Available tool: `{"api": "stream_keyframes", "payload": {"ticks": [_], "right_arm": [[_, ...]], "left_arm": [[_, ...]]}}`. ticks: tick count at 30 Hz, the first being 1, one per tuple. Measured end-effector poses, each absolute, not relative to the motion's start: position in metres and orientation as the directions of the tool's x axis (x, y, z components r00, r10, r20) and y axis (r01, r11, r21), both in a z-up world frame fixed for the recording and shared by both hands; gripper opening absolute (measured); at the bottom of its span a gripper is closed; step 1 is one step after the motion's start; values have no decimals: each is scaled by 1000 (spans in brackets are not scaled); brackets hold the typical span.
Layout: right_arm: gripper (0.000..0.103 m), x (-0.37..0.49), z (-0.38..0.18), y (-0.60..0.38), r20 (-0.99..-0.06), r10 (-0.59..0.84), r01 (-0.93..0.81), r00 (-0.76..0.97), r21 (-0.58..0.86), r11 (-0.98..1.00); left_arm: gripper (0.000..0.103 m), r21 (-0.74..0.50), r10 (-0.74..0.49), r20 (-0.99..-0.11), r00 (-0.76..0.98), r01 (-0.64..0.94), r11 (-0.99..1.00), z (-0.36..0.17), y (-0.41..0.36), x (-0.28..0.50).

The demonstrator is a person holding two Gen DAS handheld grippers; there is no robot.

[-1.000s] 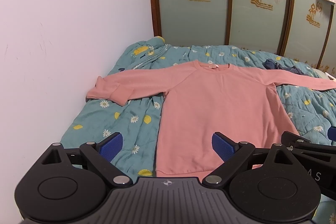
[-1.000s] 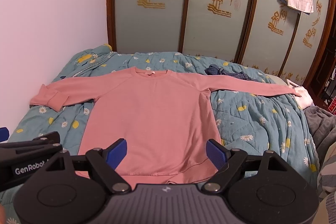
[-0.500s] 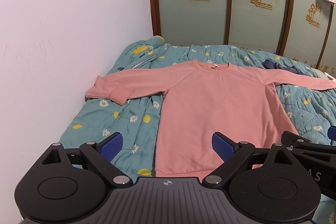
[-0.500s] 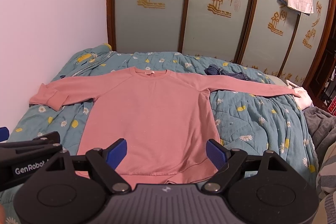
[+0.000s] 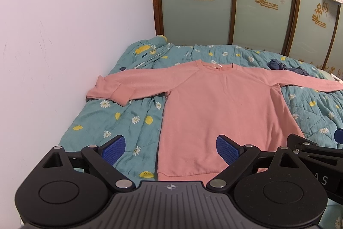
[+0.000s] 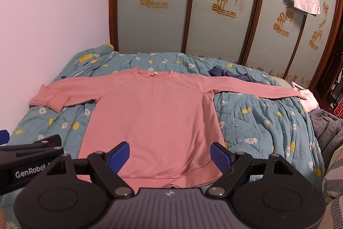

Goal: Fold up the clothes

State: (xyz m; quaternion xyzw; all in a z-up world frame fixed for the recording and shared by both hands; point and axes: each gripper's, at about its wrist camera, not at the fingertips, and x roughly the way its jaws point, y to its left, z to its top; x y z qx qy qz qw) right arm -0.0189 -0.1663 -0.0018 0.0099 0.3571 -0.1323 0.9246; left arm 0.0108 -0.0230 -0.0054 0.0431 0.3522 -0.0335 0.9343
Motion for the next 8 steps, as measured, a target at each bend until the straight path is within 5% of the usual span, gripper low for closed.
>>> {"api": "stream_keyframes", "payload": {"ticks": [8], "right_arm": [[82, -20, -2, -165, -662, -239, 251, 711, -80, 965]], "left_arm": [[93, 57, -33, -663, 748, 94, 994, -7, -24, 13]]}}
